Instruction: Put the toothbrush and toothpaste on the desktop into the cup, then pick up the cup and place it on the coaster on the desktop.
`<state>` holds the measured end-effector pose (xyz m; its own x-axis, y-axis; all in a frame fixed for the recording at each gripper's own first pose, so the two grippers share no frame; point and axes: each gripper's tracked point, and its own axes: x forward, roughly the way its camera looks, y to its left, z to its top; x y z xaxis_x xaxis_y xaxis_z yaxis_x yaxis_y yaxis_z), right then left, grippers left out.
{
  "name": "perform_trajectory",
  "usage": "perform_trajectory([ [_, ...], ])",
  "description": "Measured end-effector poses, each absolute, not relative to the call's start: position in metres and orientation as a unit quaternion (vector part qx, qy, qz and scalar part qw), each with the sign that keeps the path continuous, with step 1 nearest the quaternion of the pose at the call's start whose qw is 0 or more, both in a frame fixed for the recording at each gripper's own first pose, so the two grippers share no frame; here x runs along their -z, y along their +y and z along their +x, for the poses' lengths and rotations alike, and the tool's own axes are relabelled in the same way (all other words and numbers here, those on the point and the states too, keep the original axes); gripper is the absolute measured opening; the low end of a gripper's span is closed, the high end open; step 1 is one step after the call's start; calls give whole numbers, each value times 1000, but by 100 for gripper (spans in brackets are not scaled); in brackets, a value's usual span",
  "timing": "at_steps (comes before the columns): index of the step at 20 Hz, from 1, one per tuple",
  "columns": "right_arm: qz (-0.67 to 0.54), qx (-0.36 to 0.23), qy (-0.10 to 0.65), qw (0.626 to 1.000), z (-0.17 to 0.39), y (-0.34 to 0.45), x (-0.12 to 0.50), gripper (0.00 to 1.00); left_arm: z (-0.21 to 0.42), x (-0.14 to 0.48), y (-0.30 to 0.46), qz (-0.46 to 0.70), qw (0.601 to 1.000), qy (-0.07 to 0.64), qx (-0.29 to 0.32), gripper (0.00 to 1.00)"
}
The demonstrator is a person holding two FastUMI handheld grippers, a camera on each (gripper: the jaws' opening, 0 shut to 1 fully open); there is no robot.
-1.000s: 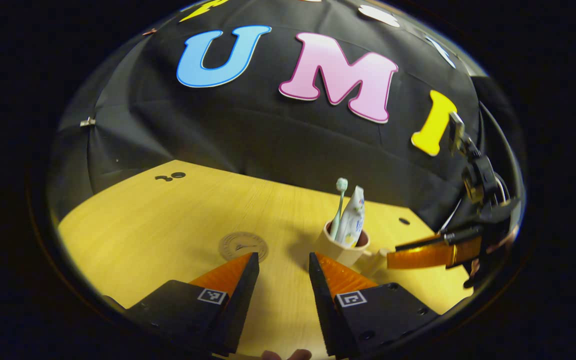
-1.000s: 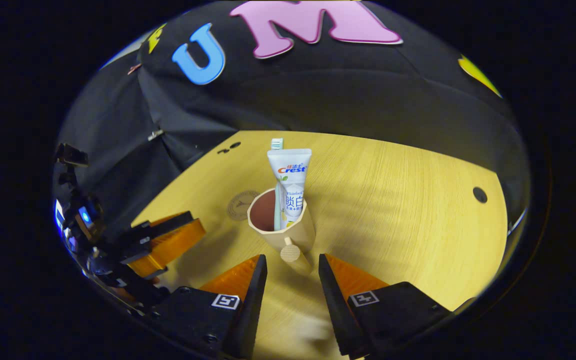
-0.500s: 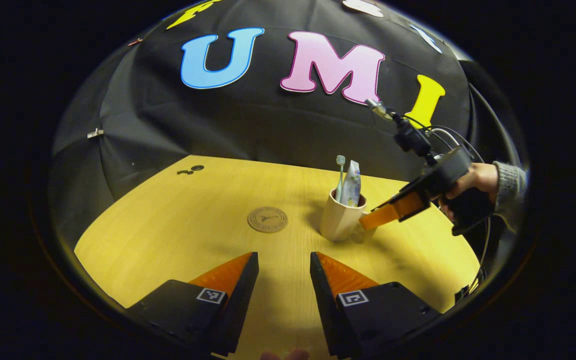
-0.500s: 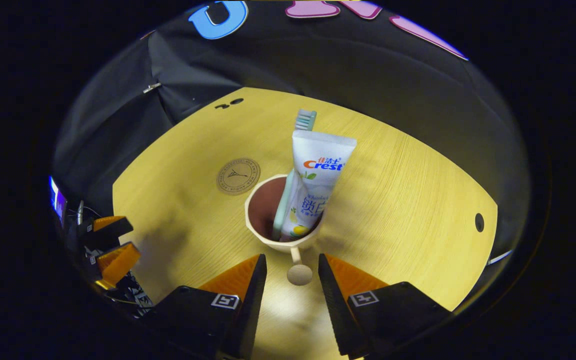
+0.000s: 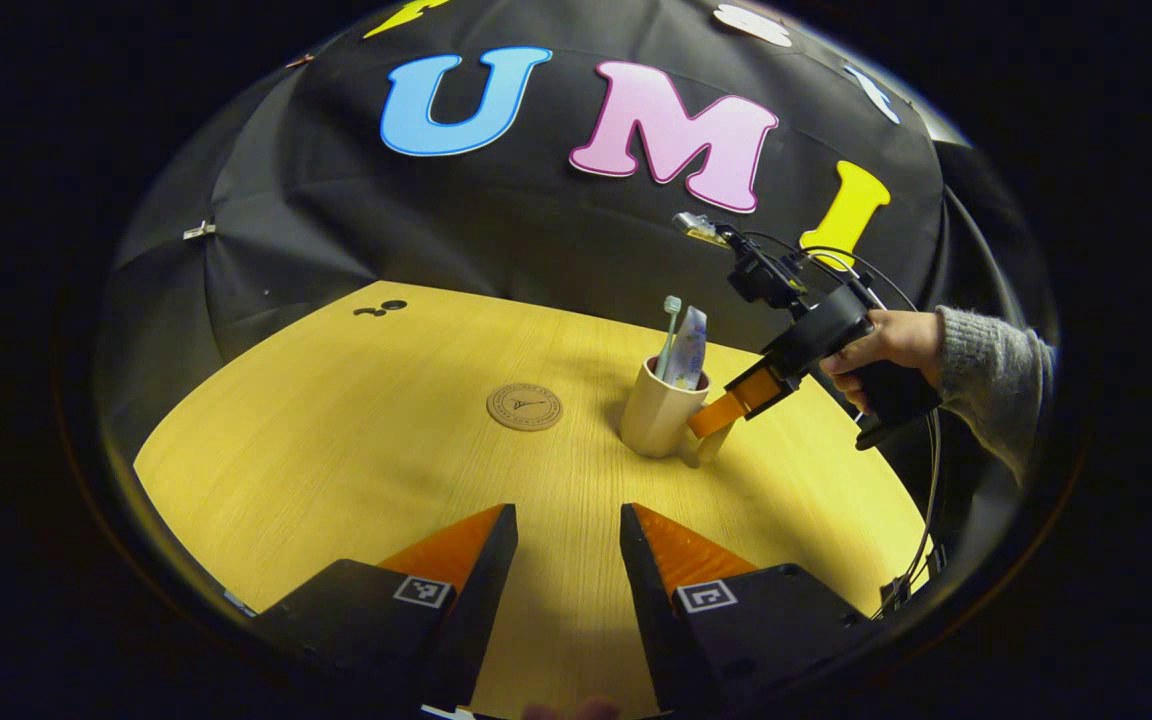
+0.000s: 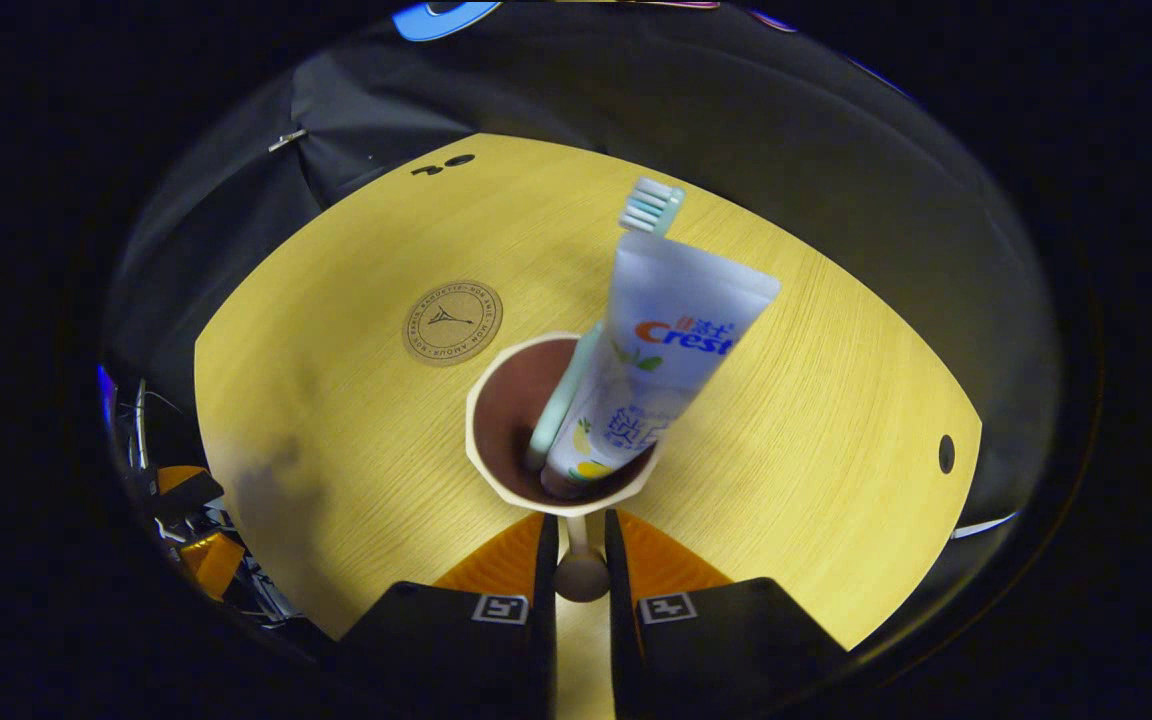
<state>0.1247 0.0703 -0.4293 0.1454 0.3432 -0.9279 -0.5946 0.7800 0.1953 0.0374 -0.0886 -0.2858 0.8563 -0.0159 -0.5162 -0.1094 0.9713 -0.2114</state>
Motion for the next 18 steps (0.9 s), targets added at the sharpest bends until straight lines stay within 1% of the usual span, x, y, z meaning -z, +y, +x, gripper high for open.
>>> perform_trajectory([
  [4,-89,-316,563,758,125,70,426,13,37,284,-79,-131,956,261,-32,67],
  [8,-67,-308,553,772,125,71,426,13,39,284,-72,-127,957,258,-33,67],
  [11,-64,-304,543,780,127,73,413,13,39,284,-66,-126,957,258,-30,67],
  [18,-51,-306,516,798,141,106,393,13,39,281,-48,-126,958,255,-30,67],
])
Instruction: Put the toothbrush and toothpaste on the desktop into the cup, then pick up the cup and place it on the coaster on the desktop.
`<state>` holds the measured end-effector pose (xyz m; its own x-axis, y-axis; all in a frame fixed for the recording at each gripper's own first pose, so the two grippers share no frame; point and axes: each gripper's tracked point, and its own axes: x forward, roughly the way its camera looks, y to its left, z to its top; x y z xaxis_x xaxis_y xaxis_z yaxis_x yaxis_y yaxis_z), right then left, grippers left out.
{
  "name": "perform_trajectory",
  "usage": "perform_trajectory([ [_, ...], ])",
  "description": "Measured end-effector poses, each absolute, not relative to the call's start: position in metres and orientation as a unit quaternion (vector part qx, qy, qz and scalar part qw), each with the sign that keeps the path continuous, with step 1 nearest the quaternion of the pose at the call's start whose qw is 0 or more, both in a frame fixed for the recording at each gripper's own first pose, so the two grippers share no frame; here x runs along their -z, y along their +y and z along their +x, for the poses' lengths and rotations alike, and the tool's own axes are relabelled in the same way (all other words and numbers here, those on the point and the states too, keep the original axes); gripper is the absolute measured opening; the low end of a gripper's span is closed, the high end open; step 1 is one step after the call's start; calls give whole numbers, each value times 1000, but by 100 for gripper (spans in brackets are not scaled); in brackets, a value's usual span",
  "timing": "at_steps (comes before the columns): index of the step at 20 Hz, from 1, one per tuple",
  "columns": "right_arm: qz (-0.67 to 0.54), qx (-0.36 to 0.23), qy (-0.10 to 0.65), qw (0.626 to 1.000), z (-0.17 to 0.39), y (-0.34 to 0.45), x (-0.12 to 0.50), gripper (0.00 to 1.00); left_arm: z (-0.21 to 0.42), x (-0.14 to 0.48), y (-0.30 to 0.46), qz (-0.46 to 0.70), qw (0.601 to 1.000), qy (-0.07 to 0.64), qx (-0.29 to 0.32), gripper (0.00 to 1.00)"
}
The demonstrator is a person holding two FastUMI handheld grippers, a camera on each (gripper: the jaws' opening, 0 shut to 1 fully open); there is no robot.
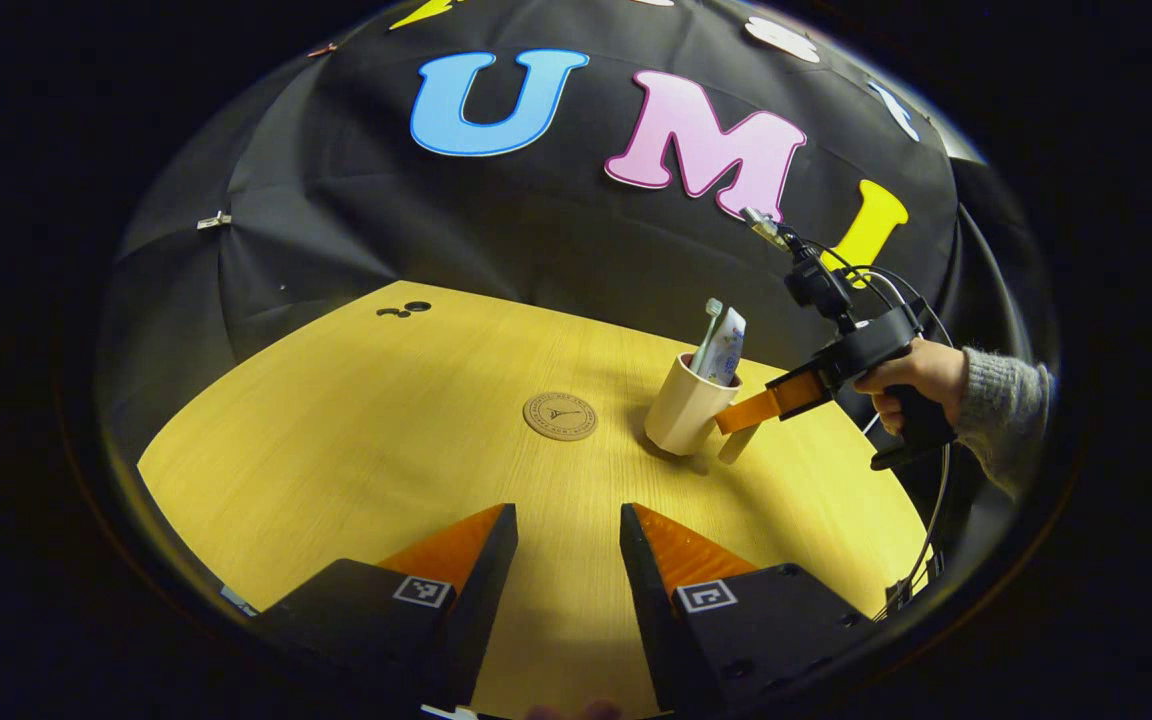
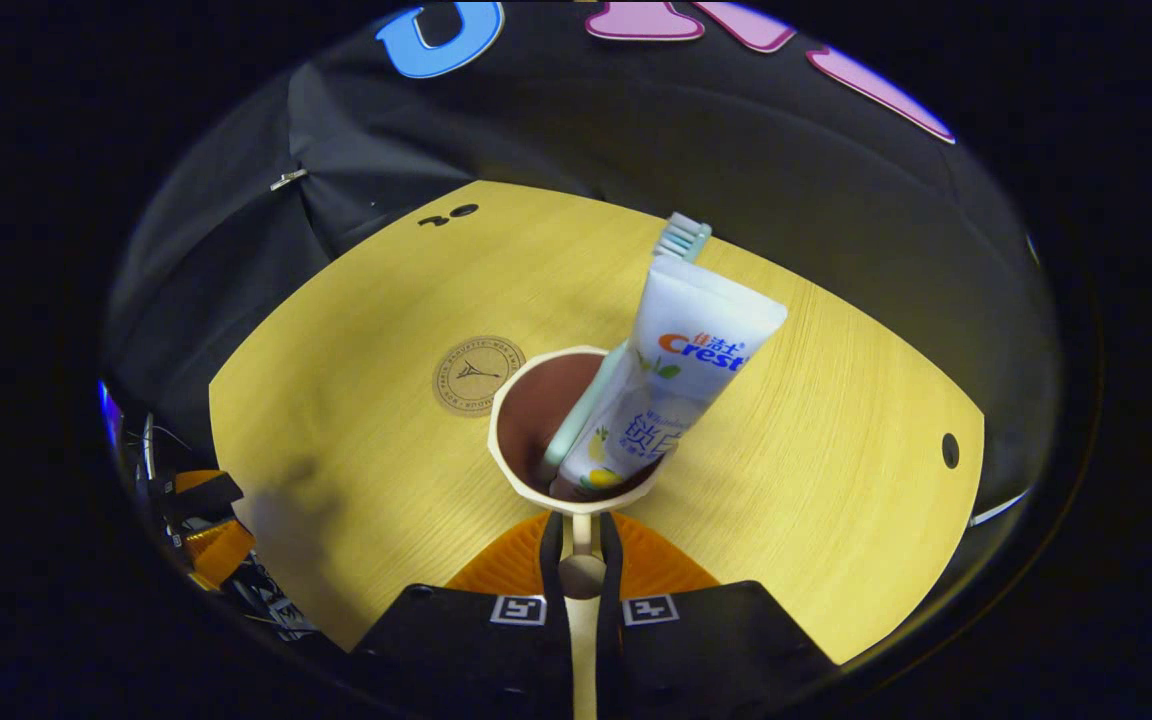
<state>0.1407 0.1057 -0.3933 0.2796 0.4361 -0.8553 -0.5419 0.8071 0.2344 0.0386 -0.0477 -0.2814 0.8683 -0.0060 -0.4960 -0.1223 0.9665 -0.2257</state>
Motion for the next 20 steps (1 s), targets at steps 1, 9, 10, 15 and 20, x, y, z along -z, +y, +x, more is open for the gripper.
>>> perform_trajectory([
  [1,-48,-309,512,800,145,114,390,13,39,282,-44,-124,958,255,-31,67],
  [9,-61,-353,498,790,158,197,381,13,29,280,-9,-128,957,256,-48,67],
  [10,-65,-357,497,788,160,206,383,13,27,280,-5,-129,957,256,-51,67],
  [15,-87,-367,496,782,153,222,380,13,22,286,13,-135,955,258,-62,67],
  [20,-105,-366,505,775,152,222,386,13,23,290,25,-142,953,258,-67,67],
])
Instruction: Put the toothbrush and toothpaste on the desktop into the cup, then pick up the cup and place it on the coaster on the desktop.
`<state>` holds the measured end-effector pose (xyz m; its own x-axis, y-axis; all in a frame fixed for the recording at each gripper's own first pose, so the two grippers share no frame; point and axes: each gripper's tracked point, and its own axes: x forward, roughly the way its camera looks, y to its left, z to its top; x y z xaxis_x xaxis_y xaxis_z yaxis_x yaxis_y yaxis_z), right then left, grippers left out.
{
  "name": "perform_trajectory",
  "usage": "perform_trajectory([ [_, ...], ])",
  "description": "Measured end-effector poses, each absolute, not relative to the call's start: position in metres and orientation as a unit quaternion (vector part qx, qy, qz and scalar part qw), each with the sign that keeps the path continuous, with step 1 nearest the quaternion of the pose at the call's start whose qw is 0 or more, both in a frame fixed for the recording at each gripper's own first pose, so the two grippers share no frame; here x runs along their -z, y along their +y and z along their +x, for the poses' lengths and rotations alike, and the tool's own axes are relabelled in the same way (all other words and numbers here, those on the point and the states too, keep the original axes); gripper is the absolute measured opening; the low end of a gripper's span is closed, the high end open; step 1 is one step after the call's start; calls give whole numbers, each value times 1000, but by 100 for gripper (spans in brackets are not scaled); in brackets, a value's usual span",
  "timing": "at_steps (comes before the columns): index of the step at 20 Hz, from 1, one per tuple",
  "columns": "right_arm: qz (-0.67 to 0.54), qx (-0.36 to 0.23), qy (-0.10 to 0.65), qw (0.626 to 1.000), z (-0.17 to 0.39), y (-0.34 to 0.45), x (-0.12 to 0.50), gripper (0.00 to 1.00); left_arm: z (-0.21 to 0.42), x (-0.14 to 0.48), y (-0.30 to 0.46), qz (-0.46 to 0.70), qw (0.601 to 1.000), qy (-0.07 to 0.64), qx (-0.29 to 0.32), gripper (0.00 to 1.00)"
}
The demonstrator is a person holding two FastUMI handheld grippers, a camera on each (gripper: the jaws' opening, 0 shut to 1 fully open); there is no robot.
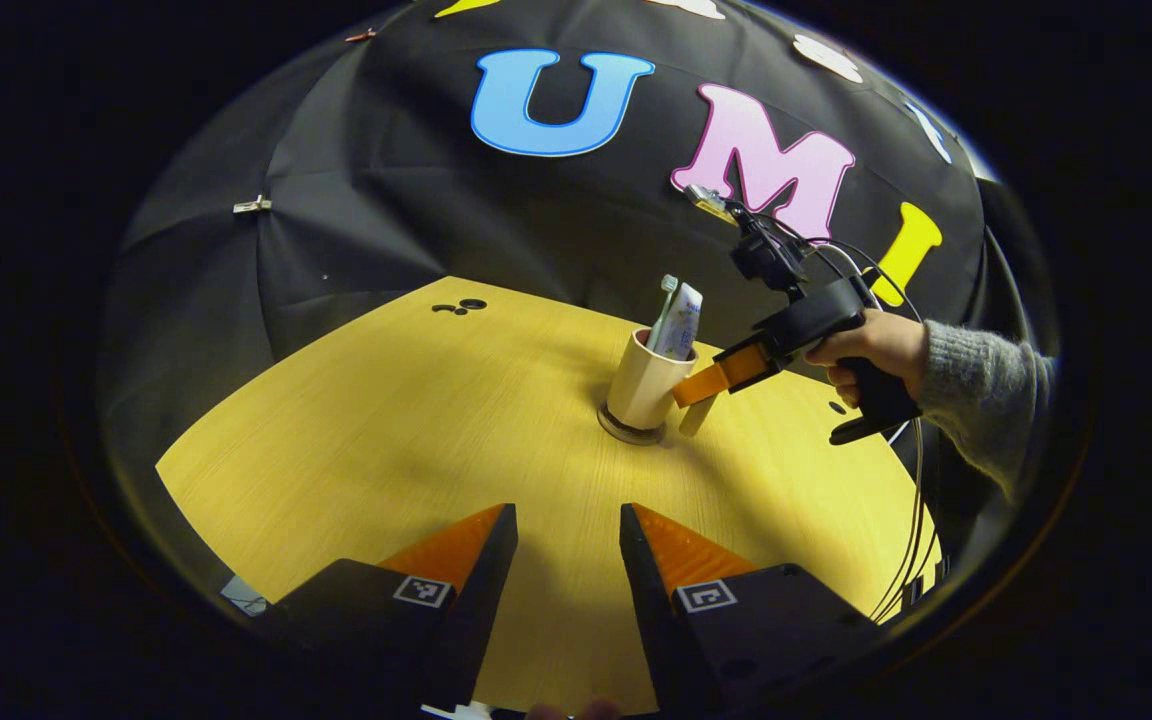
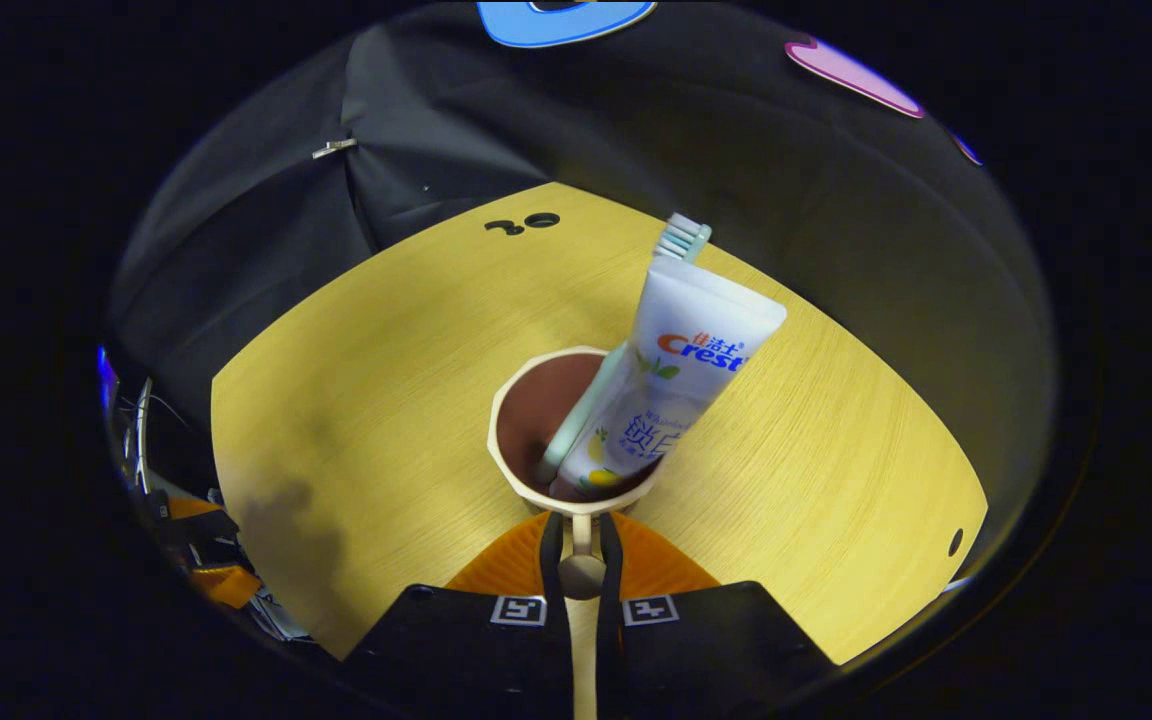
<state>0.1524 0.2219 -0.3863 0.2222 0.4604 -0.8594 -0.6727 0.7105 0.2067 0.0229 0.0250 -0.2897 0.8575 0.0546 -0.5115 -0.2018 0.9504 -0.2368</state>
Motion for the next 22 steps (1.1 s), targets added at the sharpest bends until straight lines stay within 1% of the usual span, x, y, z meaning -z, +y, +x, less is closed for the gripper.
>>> perform_trajectory([
  [3,-121,-365,508,771,152,218,387,13,27,285,25,-145,954,255,-66,67],
  [9,-115,-356,513,773,151,218,391,13,29,283,27,-147,954,254,-65,67],
  [11,-111,-352,516,773,151,218,392,18,29,281,27,-147,954,252,-64,67],
  [12,-110,-350,515,775,152,218,392,18,28,280,27,-146,954,252,-64,67],
  [14,-112,-348,517,774,150,217,392,22,30,276,28,-145,955,251,-63,67],
  [15,-114,-347,515,775,151,215,391,25,29,275,30,-144,955,250,-64,67],
  [16,-114,-348,512,777,150,216,391,21,28,274,31,-143,955,251,-64,67],
  [17,-110,-347,508,780,151,215,388,43,27,273,32,-142,955,251,-65,67],
  [19,-99,-344,501,788,151,214,382,53,26,271,35,-139,955,252,-66,67],
  [22,-91,-342,492,795,148,212,369,60,23,258,36,-136,957,248,-66,67],
])
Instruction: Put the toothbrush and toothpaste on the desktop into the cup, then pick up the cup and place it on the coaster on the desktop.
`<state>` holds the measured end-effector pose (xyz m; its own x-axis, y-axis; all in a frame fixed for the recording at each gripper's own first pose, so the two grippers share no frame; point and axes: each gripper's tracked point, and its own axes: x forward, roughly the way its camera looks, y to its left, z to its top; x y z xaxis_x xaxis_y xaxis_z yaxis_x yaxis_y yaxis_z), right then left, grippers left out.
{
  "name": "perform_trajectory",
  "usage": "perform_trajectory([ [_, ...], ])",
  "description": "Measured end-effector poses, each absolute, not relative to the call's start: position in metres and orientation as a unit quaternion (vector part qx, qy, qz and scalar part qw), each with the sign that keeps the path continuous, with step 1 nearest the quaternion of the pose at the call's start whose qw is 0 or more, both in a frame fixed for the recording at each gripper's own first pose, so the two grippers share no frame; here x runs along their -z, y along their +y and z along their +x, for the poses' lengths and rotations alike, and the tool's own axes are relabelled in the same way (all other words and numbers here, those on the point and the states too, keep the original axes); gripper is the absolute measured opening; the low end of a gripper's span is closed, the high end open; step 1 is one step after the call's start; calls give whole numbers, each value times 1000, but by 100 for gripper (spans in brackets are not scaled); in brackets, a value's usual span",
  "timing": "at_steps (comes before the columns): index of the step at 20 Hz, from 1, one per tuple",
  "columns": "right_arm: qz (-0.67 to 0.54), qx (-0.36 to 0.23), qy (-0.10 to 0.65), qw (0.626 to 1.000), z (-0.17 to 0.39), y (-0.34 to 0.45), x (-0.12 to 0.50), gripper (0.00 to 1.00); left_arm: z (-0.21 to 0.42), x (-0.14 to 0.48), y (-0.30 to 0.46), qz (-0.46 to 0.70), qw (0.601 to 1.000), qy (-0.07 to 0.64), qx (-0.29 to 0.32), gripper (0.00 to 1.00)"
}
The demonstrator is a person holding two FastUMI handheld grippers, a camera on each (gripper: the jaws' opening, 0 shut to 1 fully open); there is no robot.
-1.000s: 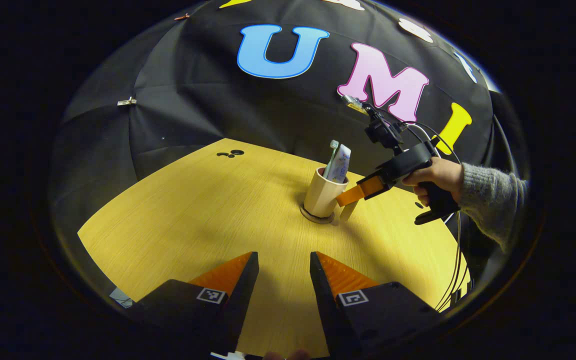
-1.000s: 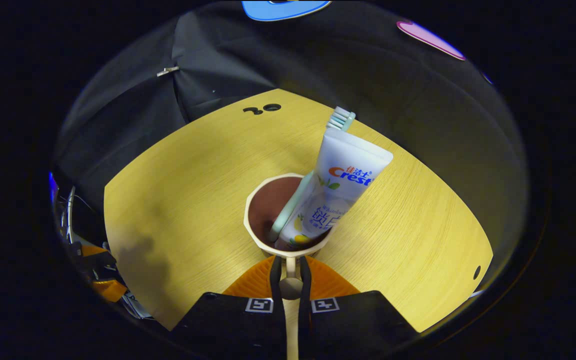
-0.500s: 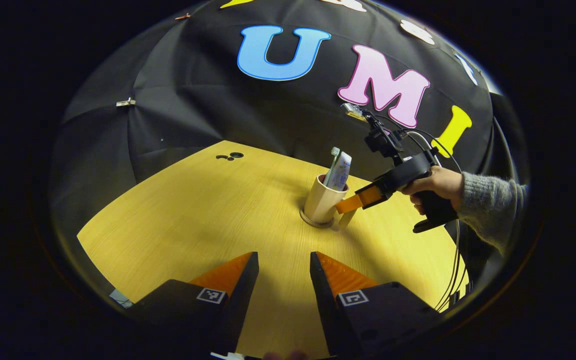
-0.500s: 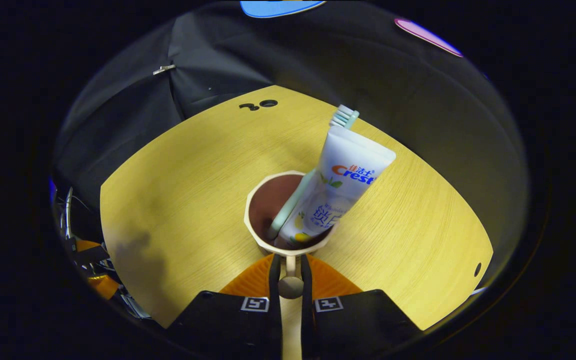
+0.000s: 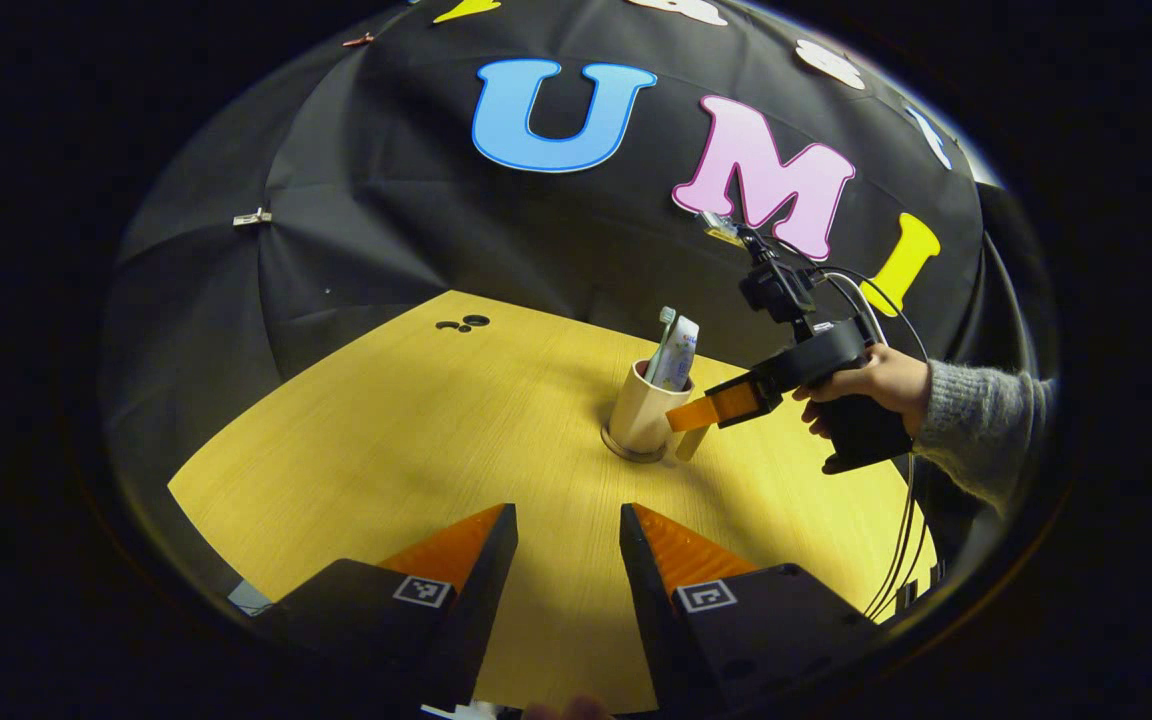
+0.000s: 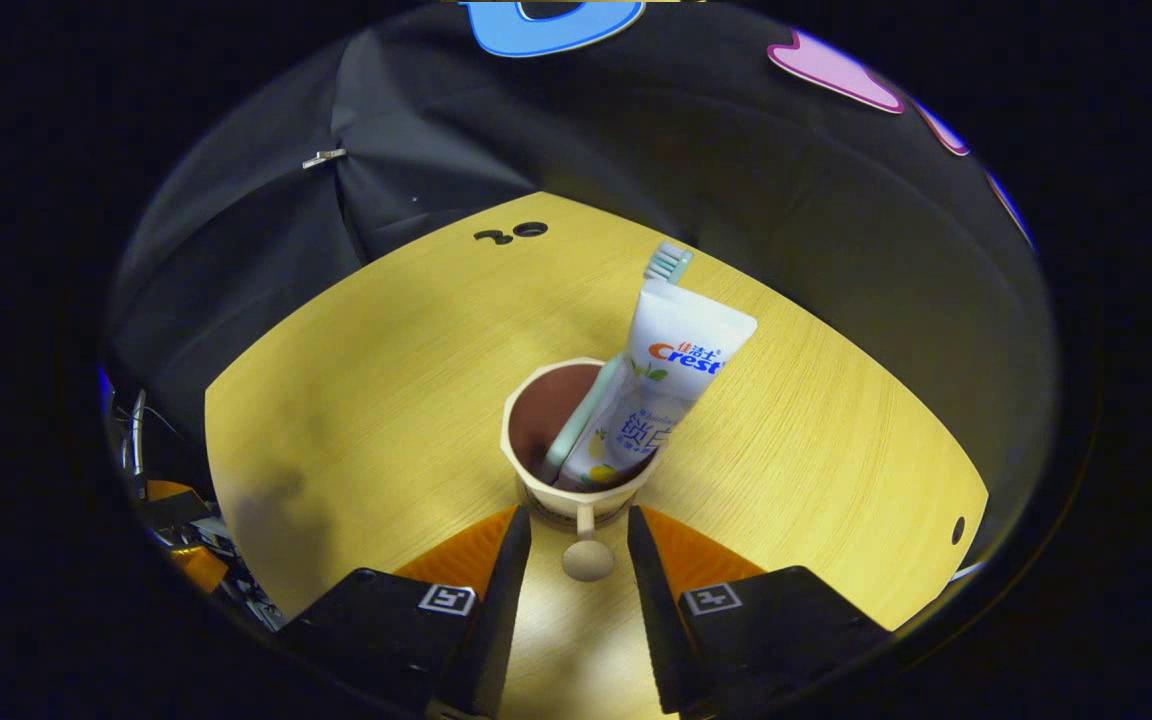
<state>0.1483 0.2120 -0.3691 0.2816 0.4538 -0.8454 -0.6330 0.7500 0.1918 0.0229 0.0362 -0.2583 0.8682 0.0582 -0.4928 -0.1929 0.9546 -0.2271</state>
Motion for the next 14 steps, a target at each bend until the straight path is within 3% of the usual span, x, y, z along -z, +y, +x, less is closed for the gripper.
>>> perform_trajectory([
  [3,-88,-337,476,808,142,208,347,72,20,238,36,-135,959,240,-63,67],
  [5,-73,-333,462,819,137,208,327,92,18,223,36,-136,961,233,-60,67],
  [6,-62,-332,451,826,134,209,314,95,16,215,36,-134,962,230,-59,67],
  [14,-21,-332,327,885,104,193,188,97,23,137,31,-31,984,164,-57,69],
])
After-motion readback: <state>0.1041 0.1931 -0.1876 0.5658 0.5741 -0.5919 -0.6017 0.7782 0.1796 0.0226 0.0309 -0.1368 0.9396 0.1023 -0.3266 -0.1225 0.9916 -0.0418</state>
